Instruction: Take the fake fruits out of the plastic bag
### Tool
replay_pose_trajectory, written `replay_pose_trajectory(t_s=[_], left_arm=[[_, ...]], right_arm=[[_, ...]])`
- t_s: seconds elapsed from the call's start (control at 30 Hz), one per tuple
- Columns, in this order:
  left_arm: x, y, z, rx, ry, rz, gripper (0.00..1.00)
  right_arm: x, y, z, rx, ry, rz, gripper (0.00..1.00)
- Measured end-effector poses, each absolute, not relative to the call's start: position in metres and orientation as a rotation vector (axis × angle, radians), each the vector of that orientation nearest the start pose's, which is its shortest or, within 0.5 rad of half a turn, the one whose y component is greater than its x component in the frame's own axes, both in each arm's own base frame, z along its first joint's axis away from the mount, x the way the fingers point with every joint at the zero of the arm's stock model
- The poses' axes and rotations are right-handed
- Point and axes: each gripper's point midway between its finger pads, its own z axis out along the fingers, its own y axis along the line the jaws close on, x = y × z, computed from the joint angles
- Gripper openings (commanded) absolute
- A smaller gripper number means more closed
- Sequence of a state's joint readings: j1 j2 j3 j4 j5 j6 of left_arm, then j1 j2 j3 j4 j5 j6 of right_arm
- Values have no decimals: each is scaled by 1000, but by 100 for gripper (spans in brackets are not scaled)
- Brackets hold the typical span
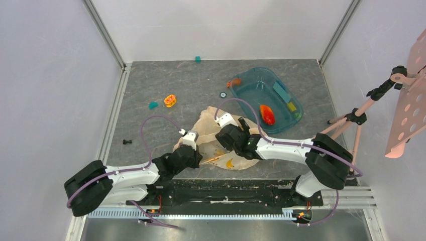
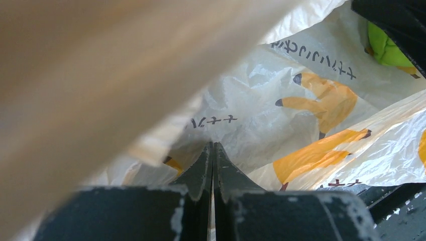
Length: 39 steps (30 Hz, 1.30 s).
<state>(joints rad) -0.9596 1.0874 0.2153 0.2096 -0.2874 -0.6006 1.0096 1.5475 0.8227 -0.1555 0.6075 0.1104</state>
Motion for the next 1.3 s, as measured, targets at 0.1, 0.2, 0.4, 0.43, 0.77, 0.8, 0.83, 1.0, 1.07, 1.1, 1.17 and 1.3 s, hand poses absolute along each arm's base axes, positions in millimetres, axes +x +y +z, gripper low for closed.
replay_pose_trajectory(t_s=[0.1, 0.2, 0.4, 0.43, 0.77, 0.8, 0.83, 1.0, 1.07, 1.1, 1.17, 1.3], left_arm=[[181, -210, 17, 246, 2245, -539, 2], [181, -211, 17, 247, 2247, -538, 2], [182, -212, 18, 248, 2249, -537, 2], [182, -212, 17, 248, 2249, -537, 2], [181, -215, 17, 258, 2256, -544, 2], [181, -217, 17, 262, 2258, -552, 2], [180, -218, 18, 268, 2261, -562, 2], [178, -231, 27, 312, 2253, -620, 2], [180, -238, 35, 322, 2237, -649, 2], [181, -242, 39, 329, 2229, -665, 2], [183, -248, 47, 350, 2211, -684, 2], [184, -260, 59, 390, 2185, -727, 2]], right_arm=[[263, 238, 63, -693, 2157, -141, 94], [258, 235, 57, -659, 2182, -128, 92], [249, 229, 43, -646, 2226, -116, 91], [248, 229, 44, -642, 2226, -113, 91], [250, 209, 66, -476, 2224, -199, 91], [249, 206, 66, -456, 2230, -211, 91], [248, 203, 65, -439, 2235, -222, 91], [245, 194, 62, -366, 2255, -249, 93], [243, 193, 60, -341, 2263, -247, 94], [242, 192, 59, -333, 2266, -246, 94], [241, 189, 56, -317, 2272, -250, 95], [239, 181, 46, -286, 2292, -257, 95]])
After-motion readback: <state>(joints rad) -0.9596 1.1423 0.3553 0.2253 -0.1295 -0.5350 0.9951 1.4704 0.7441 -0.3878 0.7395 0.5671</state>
